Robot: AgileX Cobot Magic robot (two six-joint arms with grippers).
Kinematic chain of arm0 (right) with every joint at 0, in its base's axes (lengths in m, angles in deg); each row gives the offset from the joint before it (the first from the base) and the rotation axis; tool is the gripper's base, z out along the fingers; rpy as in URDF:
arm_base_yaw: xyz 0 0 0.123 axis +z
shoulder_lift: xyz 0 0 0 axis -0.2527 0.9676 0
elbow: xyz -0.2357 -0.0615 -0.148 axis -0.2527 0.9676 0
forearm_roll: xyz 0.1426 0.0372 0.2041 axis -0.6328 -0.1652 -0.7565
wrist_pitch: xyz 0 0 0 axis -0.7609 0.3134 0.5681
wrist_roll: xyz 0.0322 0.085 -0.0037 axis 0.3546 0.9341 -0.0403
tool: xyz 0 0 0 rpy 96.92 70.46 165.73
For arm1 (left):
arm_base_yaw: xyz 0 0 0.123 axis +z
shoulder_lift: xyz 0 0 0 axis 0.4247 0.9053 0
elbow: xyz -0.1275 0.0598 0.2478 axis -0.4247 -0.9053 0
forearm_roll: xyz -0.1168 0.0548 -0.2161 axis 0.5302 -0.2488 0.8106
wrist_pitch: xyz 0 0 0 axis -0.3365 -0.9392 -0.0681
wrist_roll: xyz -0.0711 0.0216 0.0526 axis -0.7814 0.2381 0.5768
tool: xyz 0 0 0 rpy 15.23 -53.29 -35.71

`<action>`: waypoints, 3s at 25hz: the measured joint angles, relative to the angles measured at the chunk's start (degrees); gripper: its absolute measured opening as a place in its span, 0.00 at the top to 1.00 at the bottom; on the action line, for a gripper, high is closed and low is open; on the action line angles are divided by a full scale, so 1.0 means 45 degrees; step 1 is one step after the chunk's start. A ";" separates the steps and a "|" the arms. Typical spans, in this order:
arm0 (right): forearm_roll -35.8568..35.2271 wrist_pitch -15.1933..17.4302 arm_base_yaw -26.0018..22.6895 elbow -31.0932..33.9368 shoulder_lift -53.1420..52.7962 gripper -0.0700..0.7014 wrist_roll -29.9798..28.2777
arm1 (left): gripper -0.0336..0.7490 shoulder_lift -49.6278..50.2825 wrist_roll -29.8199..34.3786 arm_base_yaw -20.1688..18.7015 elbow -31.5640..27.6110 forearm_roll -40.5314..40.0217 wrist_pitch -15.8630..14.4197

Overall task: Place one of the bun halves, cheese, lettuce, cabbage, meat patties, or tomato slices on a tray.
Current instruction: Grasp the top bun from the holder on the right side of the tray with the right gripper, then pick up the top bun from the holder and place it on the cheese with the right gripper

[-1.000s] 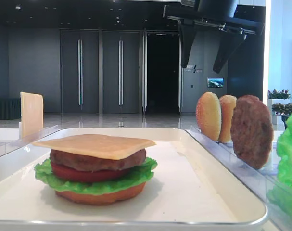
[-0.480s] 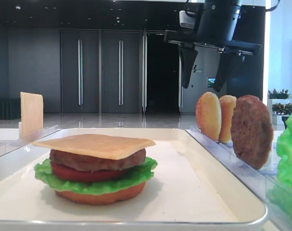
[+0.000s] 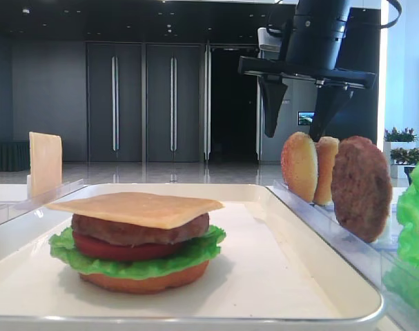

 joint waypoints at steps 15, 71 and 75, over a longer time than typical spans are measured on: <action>0.0039 0.0000 0.0000 0.0000 0.0447 0.35 -0.0136 | 0.07 0.0000 0.0000 0.0000 0.0000 0.0000 0.0000; -0.8893 -0.4479 0.2596 1.0115 -0.9395 0.65 -0.4571 | 0.07 0.0000 0.0000 0.0000 0.0000 0.0000 0.0000; -1.1459 -0.5580 0.3345 1.1968 -1.0028 0.65 -0.6224 | 0.07 0.0000 0.0000 0.0000 0.0000 0.0000 0.0000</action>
